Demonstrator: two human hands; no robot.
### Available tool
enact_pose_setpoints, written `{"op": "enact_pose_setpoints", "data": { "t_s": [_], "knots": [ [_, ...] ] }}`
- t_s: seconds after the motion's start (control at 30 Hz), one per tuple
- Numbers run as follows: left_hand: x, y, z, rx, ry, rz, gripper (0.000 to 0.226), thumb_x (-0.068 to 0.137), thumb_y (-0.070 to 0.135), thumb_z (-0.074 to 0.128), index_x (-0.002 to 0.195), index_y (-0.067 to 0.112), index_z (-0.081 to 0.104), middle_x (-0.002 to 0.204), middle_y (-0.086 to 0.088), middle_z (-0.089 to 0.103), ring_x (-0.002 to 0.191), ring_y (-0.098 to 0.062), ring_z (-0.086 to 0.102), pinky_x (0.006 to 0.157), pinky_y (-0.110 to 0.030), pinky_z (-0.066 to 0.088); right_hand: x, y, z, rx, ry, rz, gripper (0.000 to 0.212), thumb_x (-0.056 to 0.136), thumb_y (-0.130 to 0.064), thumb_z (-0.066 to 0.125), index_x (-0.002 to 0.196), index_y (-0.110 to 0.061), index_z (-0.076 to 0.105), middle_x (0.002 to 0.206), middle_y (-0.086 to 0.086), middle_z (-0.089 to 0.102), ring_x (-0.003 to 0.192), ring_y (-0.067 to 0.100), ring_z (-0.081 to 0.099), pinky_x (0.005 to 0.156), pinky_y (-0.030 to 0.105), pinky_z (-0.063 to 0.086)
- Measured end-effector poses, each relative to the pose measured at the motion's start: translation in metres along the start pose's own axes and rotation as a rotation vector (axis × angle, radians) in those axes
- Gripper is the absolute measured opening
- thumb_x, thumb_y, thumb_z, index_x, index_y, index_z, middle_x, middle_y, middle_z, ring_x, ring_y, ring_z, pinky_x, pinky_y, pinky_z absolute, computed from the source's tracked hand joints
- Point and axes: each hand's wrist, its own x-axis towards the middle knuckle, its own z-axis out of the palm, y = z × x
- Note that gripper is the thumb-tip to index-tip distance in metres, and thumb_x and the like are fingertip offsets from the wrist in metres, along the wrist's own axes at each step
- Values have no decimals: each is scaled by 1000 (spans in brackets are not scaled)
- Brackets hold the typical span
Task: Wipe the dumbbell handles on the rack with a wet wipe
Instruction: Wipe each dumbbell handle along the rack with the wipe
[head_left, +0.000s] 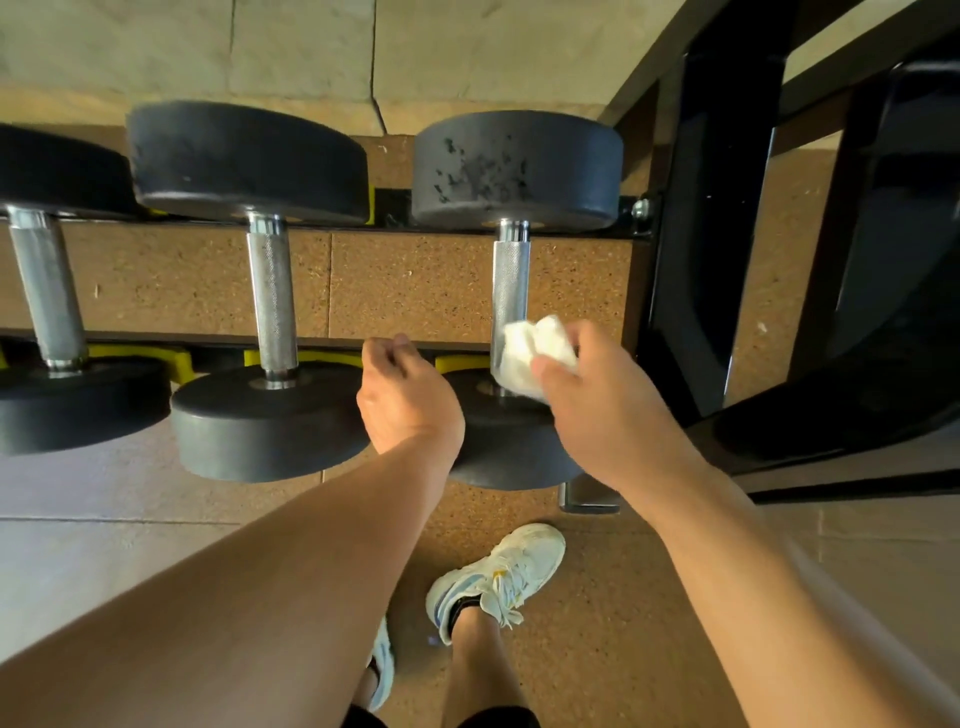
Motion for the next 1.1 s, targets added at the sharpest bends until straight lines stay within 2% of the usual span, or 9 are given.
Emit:
{"op": "enact_pose_setpoints", "data": {
  "t_s": [0.1, 0.17, 0.3, 0.43, 0.53, 0.6, 0.73, 0.87, 1.1],
  "knots": [
    [1, 0, -1, 9, -14, 4, 27, 106, 35, 35, 92, 17, 51, 71, 7, 50, 66, -16, 46, 68, -33, 28, -20, -9, 4, 725, 98, 147, 20, 99, -31, 59, 118, -25, 62, 106, -10, 71, 96, 8, 69, 83, 33, 60],
    [-1, 4, -4, 42, -60, 41, 29, 106, 36, 34, 89, 19, 50, 72, 3, 54, 71, -23, 51, 65, -35, 31, -31, -16, 12, 931, 108, 176, 15, 97, -30, 63, 110, -26, 69, 103, -8, 74, 99, 11, 71, 92, 37, 58],
    [-15, 10, -30, -171, -216, 72, 39, 104, 43, 40, 83, 14, 54, 70, 1, 59, 64, -11, 55, 61, -34, 41, -49, -38, 35, 823, 204, 80, 12, 95, -34, 64, 105, -30, 70, 98, -11, 74, 95, 6, 69, 88, 34, 55],
    [-22, 7, -98, -578, -503, -331, 53, 97, 60, 44, 106, 16, 71, 102, -8, 74, 95, -18, 70, 87, -37, 54, -70, -64, 81, 517, 170, -164, 10, 96, -25, 65, 106, -27, 67, 96, -11, 72, 92, 5, 69, 76, 25, 57],
    [-5, -1, -160, -710, -712, -438, 75, 83, 70, 50, 115, 5, 69, 106, -15, 73, 103, -32, 70, 94, -46, 54, -90, -87, 124, 184, 162, -365, 28, 91, -12, 71, 112, -30, 70, 111, -20, 64, 112, 1, 59, 87, 13, 49],
    [15, -13, -193, -686, -721, -413, 62, 90, 59, 55, 116, 4, 69, 102, -16, 72, 97, -30, 71, 88, -42, 55, -108, -100, 152, 152, 146, -430, 44, 87, -5, 73, 123, -31, 68, 127, -25, 58, 129, 3, 49, 100, 10, 40],
    [56, -41, -241, -781, -746, -596, 46, 92, 47, 64, 105, 6, 77, 103, -15, 68, 93, -27, 59, 90, -38, 47, -138, -135, 205, 711, 76, -107, 80, 79, -7, 82, 143, -37, 43, 140, -17, 56, 133, 2, 49, 108, 25, 42],
    [87, -50, -286, -883, -911, -648, 49, 97, 39, 55, 112, -5, 67, 104, -25, 58, 89, -30, 59, 86, -39, 46, -149, -162, 232, 826, 7, 69, 52, 82, -19, 76, 130, -29, 58, 112, -10, 74, 109, 7, 67, 91, 26, 54],
    [125, -66, -334, -768, -1108, -614, 68, 93, 60, 52, 111, -4, 64, 121, -30, 62, 111, -37, 62, 102, -49, 44, -155, -187, 262, 859, -130, 265, 27, 86, -31, 73, 111, -20, 73, 108, 2, 75, 104, 16, 71, 91, 38, 58]
  ]
}}
